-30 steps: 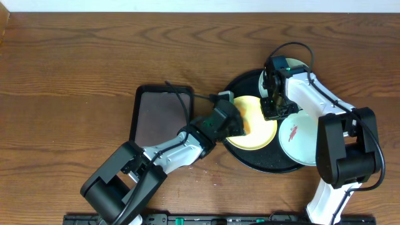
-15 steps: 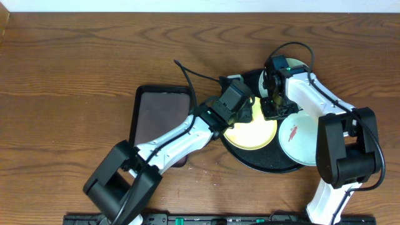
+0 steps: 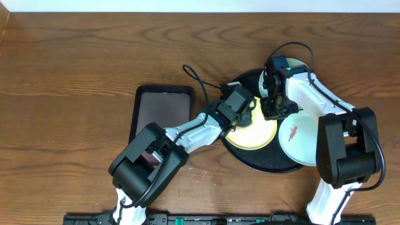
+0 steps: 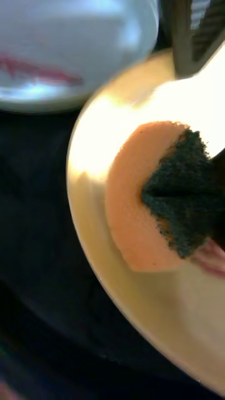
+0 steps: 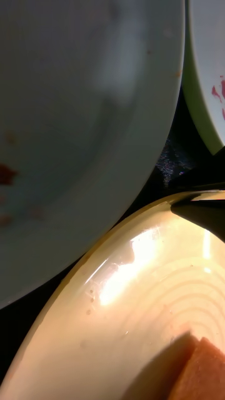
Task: Clean dirty plates on tray and stack at the side
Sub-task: 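Scrub the yellow plate with the sponge while the right gripper holds it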
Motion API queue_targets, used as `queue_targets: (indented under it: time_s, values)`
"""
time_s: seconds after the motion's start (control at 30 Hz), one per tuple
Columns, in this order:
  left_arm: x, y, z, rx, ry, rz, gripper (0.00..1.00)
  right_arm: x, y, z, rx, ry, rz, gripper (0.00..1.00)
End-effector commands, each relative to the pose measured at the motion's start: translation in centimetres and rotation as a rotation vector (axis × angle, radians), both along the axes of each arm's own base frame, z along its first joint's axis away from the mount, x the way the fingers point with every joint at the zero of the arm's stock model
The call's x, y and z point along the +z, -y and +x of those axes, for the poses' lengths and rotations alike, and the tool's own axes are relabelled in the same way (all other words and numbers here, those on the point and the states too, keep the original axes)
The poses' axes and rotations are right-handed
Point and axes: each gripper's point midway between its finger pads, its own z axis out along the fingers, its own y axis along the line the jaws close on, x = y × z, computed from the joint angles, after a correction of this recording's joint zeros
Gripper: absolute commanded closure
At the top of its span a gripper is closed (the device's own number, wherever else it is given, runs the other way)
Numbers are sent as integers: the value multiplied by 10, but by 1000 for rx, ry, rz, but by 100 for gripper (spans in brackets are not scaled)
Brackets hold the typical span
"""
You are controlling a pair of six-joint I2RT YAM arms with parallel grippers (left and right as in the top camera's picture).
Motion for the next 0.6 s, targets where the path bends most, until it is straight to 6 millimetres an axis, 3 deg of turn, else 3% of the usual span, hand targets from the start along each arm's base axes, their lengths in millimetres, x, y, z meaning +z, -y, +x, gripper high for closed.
queue_targets:
  time_s: [0.0,0.07,0.2,0.47,0.57]
  values:
    - [-25,-38,1,79,-5,193,92,7,1,8,-28,36,2,99]
    - [-30,-64,1,111,2,312,92,7,1,8,-28,36,2,99]
    - [-13,-67,9,11,64,353,92,7,1,8,-28,36,1,99]
    - [90,-55,22,46,245,183,92,7,1,8,-28,36,2,99]
    - [106,-49,24,49,271,127,92,7,1,8,-28,36,2,99]
